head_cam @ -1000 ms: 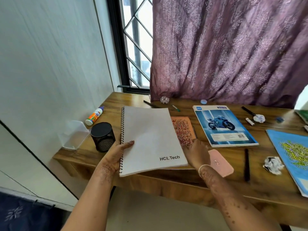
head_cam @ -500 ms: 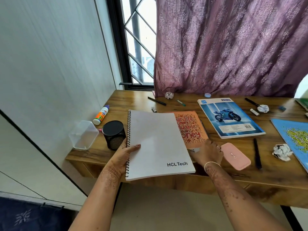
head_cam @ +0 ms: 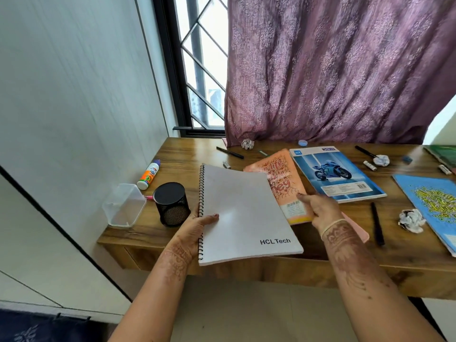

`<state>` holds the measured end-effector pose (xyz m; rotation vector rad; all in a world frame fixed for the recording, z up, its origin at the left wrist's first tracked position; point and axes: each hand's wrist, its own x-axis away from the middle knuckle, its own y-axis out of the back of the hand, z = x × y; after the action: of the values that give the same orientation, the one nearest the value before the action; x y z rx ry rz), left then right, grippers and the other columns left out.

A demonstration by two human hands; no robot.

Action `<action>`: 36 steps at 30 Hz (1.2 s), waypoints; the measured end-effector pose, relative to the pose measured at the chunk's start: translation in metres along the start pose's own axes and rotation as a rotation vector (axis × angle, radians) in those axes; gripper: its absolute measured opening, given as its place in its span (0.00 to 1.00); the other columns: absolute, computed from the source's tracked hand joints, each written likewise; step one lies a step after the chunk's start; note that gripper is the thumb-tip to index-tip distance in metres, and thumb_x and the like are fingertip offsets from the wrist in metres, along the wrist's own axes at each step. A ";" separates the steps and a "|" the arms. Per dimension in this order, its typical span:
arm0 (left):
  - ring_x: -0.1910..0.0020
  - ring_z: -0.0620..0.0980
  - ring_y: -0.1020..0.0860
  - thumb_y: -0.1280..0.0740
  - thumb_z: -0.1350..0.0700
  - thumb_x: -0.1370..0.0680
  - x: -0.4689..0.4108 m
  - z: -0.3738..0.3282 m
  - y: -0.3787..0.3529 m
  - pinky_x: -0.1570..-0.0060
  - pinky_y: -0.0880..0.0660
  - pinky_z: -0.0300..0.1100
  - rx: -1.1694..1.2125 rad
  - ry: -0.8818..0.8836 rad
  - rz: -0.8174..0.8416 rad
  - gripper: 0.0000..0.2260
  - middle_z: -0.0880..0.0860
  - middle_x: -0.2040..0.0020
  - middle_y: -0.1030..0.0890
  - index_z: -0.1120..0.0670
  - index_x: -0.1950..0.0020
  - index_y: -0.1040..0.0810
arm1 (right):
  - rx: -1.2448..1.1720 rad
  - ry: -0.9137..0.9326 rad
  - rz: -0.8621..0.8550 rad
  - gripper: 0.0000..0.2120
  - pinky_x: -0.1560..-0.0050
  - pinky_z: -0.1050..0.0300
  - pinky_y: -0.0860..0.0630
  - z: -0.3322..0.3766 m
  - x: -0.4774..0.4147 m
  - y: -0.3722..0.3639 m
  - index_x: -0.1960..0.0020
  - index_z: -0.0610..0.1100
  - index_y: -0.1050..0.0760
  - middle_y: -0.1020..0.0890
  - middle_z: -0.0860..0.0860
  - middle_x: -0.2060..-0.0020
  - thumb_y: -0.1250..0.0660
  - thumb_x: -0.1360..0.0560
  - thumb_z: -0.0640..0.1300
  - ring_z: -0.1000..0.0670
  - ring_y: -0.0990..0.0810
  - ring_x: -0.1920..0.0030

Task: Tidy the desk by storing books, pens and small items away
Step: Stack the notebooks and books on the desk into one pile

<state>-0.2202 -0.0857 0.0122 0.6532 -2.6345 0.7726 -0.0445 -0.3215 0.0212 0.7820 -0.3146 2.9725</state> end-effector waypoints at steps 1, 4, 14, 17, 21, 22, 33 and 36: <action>0.61 0.58 0.18 0.33 0.71 0.26 0.000 -0.003 -0.002 0.70 0.20 0.47 0.007 -0.004 0.010 0.23 0.60 0.49 0.18 0.53 0.35 0.28 | 0.006 0.034 0.020 0.20 0.65 0.52 0.22 0.009 0.005 -0.003 0.43 0.41 0.23 0.17 0.39 0.48 0.26 0.33 0.31 0.43 0.16 0.57; 0.64 0.57 0.17 0.34 0.70 0.25 -0.002 -0.012 -0.007 0.71 0.20 0.47 0.031 -0.024 0.013 0.20 0.60 0.51 0.18 0.54 0.37 0.27 | 0.074 0.245 0.017 0.13 0.64 0.54 0.22 0.042 0.030 -0.014 0.54 0.45 0.21 0.16 0.42 0.51 0.25 0.33 0.31 0.46 0.17 0.59; 0.62 0.57 0.20 0.37 0.74 0.26 -0.014 -0.013 -0.063 0.71 0.20 0.45 0.099 -0.156 0.054 0.25 0.58 0.51 0.19 0.55 0.32 0.30 | 1.191 1.154 -0.176 0.11 0.56 0.55 0.21 0.054 0.139 -0.066 0.51 0.48 0.17 0.15 0.50 0.59 0.30 0.33 0.42 0.48 0.17 0.57; 0.70 0.53 0.19 0.38 0.74 0.26 -0.015 -0.006 -0.080 0.74 0.22 0.43 0.138 -0.167 0.096 0.24 0.57 0.58 0.18 0.55 0.34 0.29 | 1.468 1.154 -0.073 0.13 0.48 0.52 0.24 0.023 0.162 -0.082 0.45 0.46 0.20 0.18 0.47 0.50 0.32 0.29 0.40 0.44 0.20 0.47; 0.76 0.45 0.21 0.43 0.76 0.25 -0.013 0.001 -0.094 0.77 0.24 0.37 0.132 -0.169 0.158 0.18 0.51 0.70 0.18 0.54 0.49 0.26 | 1.492 1.116 -0.011 0.12 0.47 0.50 0.24 0.001 0.171 -0.088 0.43 0.42 0.22 0.21 0.45 0.46 0.33 0.26 0.38 0.43 0.22 0.44; 0.75 0.45 0.21 0.44 0.75 0.24 -0.014 0.003 -0.096 0.76 0.24 0.37 0.129 -0.165 0.160 0.20 0.53 0.68 0.18 0.51 0.50 0.25 | 1.490 1.088 -0.007 0.12 0.47 0.50 0.24 -0.001 0.170 -0.088 0.43 0.42 0.22 0.21 0.45 0.46 0.33 0.26 0.38 0.43 0.22 0.44; 0.63 0.54 0.16 0.40 0.72 0.25 -0.039 0.010 -0.096 0.65 0.17 0.46 0.079 -0.126 0.236 0.23 0.60 0.52 0.17 0.55 0.34 0.28 | 1.370 0.903 -0.199 0.24 0.37 0.47 0.31 0.008 0.116 -0.024 0.35 0.51 0.29 0.26 0.50 0.38 0.36 0.27 0.60 0.46 0.29 0.36; 0.64 0.52 0.16 0.41 0.73 0.24 -0.046 0.009 -0.099 0.67 0.18 0.41 0.021 -0.138 0.245 0.21 0.58 0.52 0.17 0.55 0.35 0.27 | 1.253 0.685 -0.326 0.28 0.37 0.46 0.32 0.021 0.081 0.012 0.31 0.46 0.34 0.28 0.46 0.35 0.36 0.26 0.59 0.42 0.30 0.34</action>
<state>-0.1323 -0.1501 0.0279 0.4053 -2.8733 0.8507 -0.1060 -0.3374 0.0773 -0.2519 1.5840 2.5854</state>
